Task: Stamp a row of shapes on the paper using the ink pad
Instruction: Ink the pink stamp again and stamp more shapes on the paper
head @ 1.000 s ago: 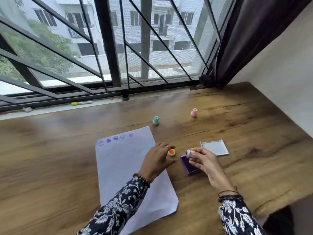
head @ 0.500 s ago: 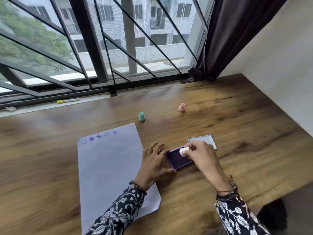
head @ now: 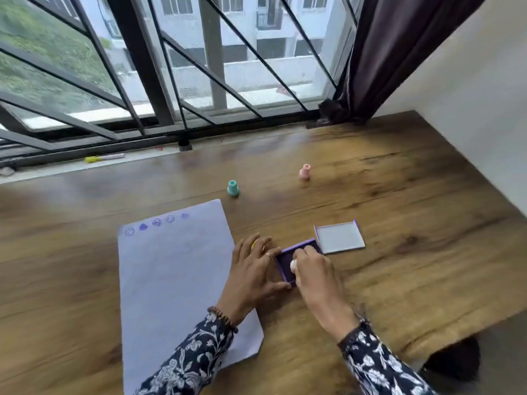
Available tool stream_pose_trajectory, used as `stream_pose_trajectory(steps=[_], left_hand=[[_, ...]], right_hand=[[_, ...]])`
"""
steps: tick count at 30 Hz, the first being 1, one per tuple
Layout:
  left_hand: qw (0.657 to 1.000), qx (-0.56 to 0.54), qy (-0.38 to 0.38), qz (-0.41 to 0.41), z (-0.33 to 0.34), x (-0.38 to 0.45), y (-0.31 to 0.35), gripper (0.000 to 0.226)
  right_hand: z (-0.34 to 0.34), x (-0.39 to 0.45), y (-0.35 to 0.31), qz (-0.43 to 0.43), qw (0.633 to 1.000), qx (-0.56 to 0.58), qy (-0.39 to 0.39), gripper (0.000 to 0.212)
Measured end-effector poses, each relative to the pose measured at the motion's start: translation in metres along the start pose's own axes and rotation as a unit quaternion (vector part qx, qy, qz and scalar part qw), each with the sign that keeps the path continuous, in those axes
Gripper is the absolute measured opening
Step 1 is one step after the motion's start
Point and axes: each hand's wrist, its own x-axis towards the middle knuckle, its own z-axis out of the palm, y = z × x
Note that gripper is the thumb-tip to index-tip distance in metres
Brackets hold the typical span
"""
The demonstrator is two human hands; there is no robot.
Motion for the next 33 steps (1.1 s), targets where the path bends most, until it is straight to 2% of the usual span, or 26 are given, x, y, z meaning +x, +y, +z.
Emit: stream_pose_trajectory(steps=[2,5,9,12,15,19,21,23,25,27,33], left_hand=[[1.0,0.01,0.0,0.007,0.001,0.0,0.0,0.078],[0.999,0.028,-0.015,0.007,-0.001,0.001,0.003,0.079],[0.999,0.002,-0.032,-0.015,-0.009,-0.009,-0.003,0.087],[0.998,-0.01,0.04,-0.046,-0.028,-0.027,-0.032,0.081],[0.988,-0.006,0.108,-0.112,-0.055,-0.049,-0.08,0.076],[0.975,-0.015,0.109,-0.193,-0.09,-0.074,-0.149,0.095],[0.971,-0.012,0.086,-0.221,-0.101,-0.081,-0.177,0.113],[0.971,-0.018,0.056,-0.233,-0.105,-0.085,-0.197,0.122],[0.971,-0.029,0.023,-0.238,-0.105,-0.086,-0.209,0.124],[0.97,-0.044,0.001,-0.237,-0.102,-0.086,-0.215,0.126],[0.969,-0.06,0.016,-0.237,-0.096,-0.086,-0.218,0.114]], right_hand=[[0.001,0.003,-0.004,-0.016,0.999,-0.035,-0.01,0.022],[-0.001,0.009,-0.002,-0.004,0.998,-0.045,-0.042,0.019],[-0.015,0.022,0.005,0.088,0.991,0.073,-0.068,0.016],[-0.02,0.029,-0.008,0.13,0.976,0.169,-0.051,0.013],[-0.013,0.039,-0.048,0.136,0.933,0.331,-0.038,0.012],[-0.001,0.065,-0.106,0.123,0.914,0.385,-0.043,0.016],[0.002,0.083,-0.126,0.106,0.926,0.36,-0.037,0.02],[0.006,0.099,-0.142,0.087,0.946,0.312,-0.031,0.016],[0.013,0.112,-0.154,0.059,0.962,0.266,-0.036,0.014],[0.022,0.122,-0.164,0.046,0.978,0.201,-0.036,0.024],[0.042,0.13,-0.182,0.031,0.997,0.07,0.031,0.02]])
